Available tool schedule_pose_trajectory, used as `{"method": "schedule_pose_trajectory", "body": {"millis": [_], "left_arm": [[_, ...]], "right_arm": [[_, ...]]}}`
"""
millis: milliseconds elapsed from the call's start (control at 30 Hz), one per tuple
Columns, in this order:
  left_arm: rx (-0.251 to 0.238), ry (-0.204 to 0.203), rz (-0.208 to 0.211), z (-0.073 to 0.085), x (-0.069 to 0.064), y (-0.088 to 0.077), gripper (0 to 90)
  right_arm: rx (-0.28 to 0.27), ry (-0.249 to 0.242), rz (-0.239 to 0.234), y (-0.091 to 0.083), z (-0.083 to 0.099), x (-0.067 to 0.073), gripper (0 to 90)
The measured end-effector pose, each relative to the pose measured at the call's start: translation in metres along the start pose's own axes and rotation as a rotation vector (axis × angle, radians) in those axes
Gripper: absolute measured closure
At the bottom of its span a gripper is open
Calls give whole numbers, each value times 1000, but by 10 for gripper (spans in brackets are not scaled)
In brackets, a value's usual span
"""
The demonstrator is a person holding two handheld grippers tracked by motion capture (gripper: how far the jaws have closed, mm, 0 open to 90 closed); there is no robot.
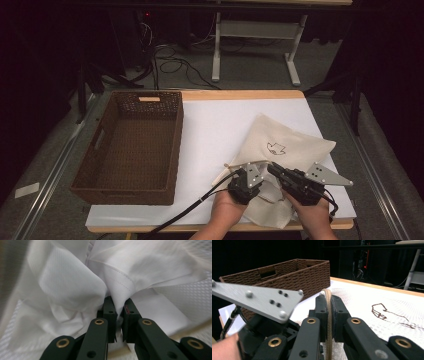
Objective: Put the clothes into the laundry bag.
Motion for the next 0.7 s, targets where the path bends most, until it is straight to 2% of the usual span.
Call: {"method": "schedule_pose_trajectory", "body": {"millis": [200, 300, 333, 367, 400, 500, 567, 633, 700], "left_arm": [[40, 15, -23, -5, -7, 22, 811], [50, 10, -5, -4, -7, 23, 745], [59, 14, 12, -2, -7, 23, 745], [68, 16, 28, 0, -8, 22, 707], [66, 16, 34, 1, -8, 21, 619], [41, -19, 75, 4, -8, 11, 534], [24, -23, 99, 9, -10, 5, 493], [40, -11, 128, 15, -14, 4, 449], [86, 2, 137, 20, -19, 9, 360]], "right_arm": [[3, 29, 11, 0, 3, -9, 869], [1, 35, 7, 0, 4, -11, 869], [1, 35, 7, 0, 4, -11, 869], [2, 37, 6, 0, 4, -11, 869], [6, 34, 4, 0, 5, -11, 869], [3, 32, 7, 1, 4, -10, 869], [6, 35, 10, 1, 4, -10, 869], [7, 30, 13, 1, 4, -10, 869], [8, 30, 12, 2, 4, -9, 868]]}}
Point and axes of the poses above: each handheld gripper's, and its own axes: y roughly forward along the jaws, z roughly out of its underside, x roughly to its left, the point moved 6 cm from there along y, roughly forward along the jaws, and after that the axes turned 14 degrees about x, right-handed, at the moved point
